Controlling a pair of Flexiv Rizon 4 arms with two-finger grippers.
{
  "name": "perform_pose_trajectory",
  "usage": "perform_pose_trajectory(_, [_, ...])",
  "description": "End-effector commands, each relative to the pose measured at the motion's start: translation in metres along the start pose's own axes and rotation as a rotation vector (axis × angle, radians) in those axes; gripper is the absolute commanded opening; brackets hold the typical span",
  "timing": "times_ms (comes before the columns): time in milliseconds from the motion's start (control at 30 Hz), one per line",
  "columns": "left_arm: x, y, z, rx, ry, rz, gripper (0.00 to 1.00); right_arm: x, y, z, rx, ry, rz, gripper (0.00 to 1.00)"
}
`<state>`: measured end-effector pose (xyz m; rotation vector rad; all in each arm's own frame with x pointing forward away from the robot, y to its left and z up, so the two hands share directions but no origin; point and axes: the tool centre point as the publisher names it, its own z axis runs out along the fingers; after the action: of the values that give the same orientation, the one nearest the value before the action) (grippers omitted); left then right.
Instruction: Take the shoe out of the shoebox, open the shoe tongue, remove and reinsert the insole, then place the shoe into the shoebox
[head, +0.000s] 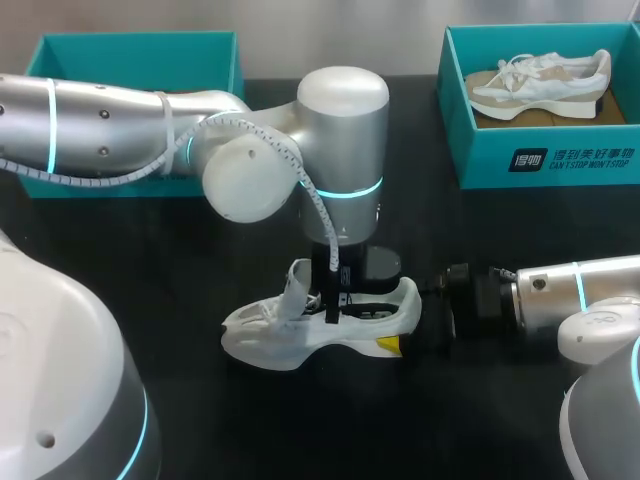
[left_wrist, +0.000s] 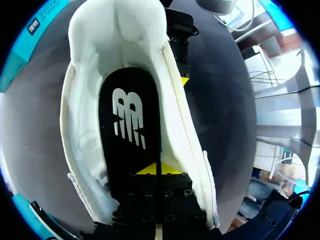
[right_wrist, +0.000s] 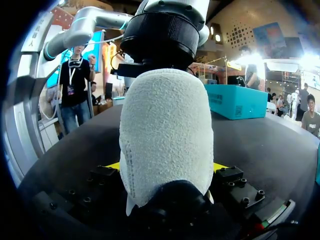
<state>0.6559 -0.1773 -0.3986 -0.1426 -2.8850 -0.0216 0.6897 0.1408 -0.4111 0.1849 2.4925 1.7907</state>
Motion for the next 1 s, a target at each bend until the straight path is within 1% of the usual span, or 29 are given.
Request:
perform_pose_trajectory(33, [0.008, 0.005, 0.009, 0.013, -0.010, 0.004, 0.15, 0.000, 0.001, 0.000, 0.003, 0.000, 0.001, 0.00])
perform_pose_trajectory(133, [0.011, 0.006, 0.013, 0.023, -0.048, -0.014, 0.29, 0.000, 0.001, 0.000, 0.003, 0.000, 0.001, 0.00])
perform_pose_trajectory(200, [0.012, 0.006, 0.014, 0.035, -0.052, -0.016, 0.33, 0.000, 0.001, 0.000, 0.003, 0.000, 0.001, 0.00])
perform_pose_trajectory(500, [-0.003, 0.001, 0.019, 0.086, -0.161, -0.063, 0.35, 0.000, 0.001, 0.000, 0.003, 0.000, 0.001, 0.00])
perform_pose_trajectory(700, [-0.011, -0.002, 0.012, 0.082, -0.207, -0.089, 0.33, 0.000, 0.001, 0.000, 0.003, 0.000, 0.001, 0.00])
perform_pose_trajectory(800, [-0.016, -0.004, 0.010, 0.069, -0.240, -0.098, 0.35, 0.000, 0.001, 0.000, 0.003, 0.000, 0.001, 0.00])
perform_pose_trajectory(1000, [-0.023, -0.005, 0.007, 0.062, -0.266, -0.113, 0.35, 0.000, 0.001, 0.000, 0.003, 0.000, 0.001, 0.00])
